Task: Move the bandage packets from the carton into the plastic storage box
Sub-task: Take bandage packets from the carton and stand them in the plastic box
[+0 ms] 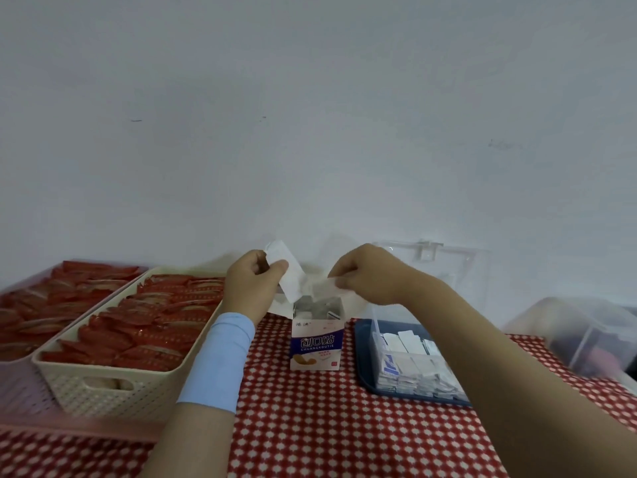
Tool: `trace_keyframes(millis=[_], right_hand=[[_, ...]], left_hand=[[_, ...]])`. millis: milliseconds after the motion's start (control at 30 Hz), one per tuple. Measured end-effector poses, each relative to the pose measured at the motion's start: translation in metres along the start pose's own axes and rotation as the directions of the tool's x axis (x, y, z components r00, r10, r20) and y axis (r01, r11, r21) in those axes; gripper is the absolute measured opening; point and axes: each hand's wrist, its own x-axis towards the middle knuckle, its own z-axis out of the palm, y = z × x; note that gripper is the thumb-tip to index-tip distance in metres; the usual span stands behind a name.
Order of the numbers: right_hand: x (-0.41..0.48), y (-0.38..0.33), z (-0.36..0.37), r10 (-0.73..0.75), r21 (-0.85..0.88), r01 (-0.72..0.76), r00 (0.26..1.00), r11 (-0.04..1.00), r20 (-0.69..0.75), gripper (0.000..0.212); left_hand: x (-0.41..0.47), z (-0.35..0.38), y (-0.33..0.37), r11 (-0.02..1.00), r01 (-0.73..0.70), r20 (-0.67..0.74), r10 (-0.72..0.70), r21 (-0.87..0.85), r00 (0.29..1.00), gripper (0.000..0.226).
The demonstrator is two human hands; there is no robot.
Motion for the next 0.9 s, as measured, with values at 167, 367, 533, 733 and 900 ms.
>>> trace_keyframes(millis=[167,367,533,733,900], right_hand=[[-0.009,-0.017,-0.019,-0.105,0.074,0.103,0.994,0.992,0.03,0.029],[-0.006,-0.028,-0.018,-0.228,0.177,0.241,0.969,0.954,-0.094,0.044],[-0.006,-0.032,-0.015,-0.254,0.234,0.279,0.958,0.931,-0.133,0.043],[-0.011,-0.036,-0.013,-0.28,0.24,0.285,0.958,0.928,-0.056,0.055],[-0.009,-0.031,-0.023,-0.278,0.236,0.273,0.961,0.933,-0.015,0.038]], left_hand=[[0.001,-0.005,0.007,0.998,0.016,0.115,-0.023,0.064,0.993,0.023],[-0.016,0.006,0.019,0.859,0.291,0.513,-0.039,-0.422,0.857,0.03],[-0.022,0.009,0.019,0.756,0.408,0.574,-0.052,-0.512,0.817,0.042],[-0.024,0.01,0.018,0.789,0.406,0.606,-0.054,-0.461,0.794,0.042],[-0.023,0.01,0.017,0.783,0.432,0.664,-0.034,-0.447,0.747,0.049]])
